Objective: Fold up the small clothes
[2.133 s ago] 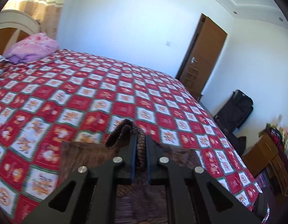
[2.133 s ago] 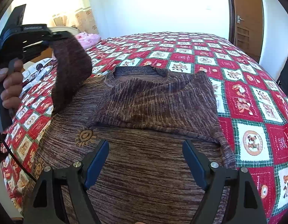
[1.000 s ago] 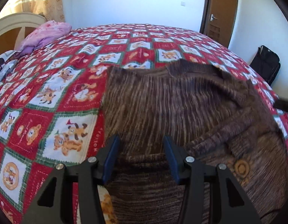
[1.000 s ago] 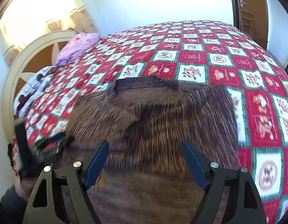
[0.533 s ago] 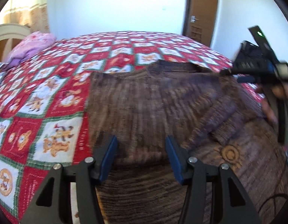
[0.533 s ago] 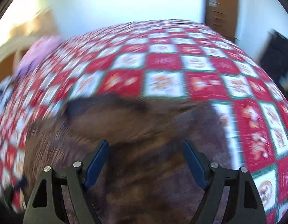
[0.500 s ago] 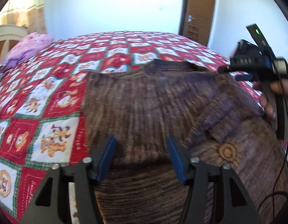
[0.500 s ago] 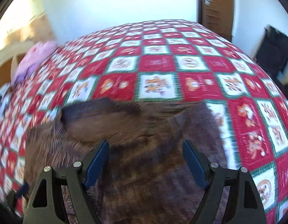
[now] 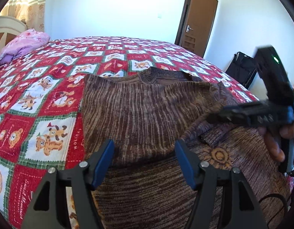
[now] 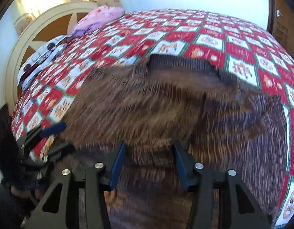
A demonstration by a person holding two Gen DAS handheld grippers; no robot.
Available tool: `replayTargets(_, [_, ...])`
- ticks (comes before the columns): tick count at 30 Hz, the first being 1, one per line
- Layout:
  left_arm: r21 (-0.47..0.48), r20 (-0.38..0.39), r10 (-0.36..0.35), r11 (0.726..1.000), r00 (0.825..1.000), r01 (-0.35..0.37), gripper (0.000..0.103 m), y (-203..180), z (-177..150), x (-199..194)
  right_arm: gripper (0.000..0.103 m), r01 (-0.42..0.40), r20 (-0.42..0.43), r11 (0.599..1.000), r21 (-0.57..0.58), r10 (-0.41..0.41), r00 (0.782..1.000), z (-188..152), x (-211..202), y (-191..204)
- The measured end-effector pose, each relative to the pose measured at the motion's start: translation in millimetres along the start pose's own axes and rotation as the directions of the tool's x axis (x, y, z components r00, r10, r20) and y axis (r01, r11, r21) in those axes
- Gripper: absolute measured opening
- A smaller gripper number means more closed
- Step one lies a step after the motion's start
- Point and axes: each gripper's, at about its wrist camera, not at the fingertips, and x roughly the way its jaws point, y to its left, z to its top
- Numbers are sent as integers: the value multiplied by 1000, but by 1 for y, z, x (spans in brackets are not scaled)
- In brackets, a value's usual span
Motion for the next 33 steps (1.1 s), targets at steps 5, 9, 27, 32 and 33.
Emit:
replayTargets(5, [-15, 1, -13, 1000, 1000, 13, 68, 3, 0, 0, 48, 6, -64, 995, -102, -13, 998, -20, -18, 6])
replayTargets(9, [-36, 18, -20, 999, 1000, 21, 70, 7, 1, -3, 49, -15, 16, 998, -61, 16, 1000, -14, -34, -4])
replayTargets(27, [-208, 101, -48, 976, 994, 69, 81, 36, -3, -13, 49, -288, -125, 949, -127, 273, 954, -18, -24, 26])
replayTargets(32, [-170, 68, -20, 985, 997, 32, 86, 27, 0, -9, 49, -96, 19, 995, 19, 96, 995, -3, -30, -11])
replayTargets(33, [-162, 66, -12, 987, 998, 23, 86, 26, -1, -9, 49, -51, 41, 996, 74, 48, 998, 2, -28, -21])
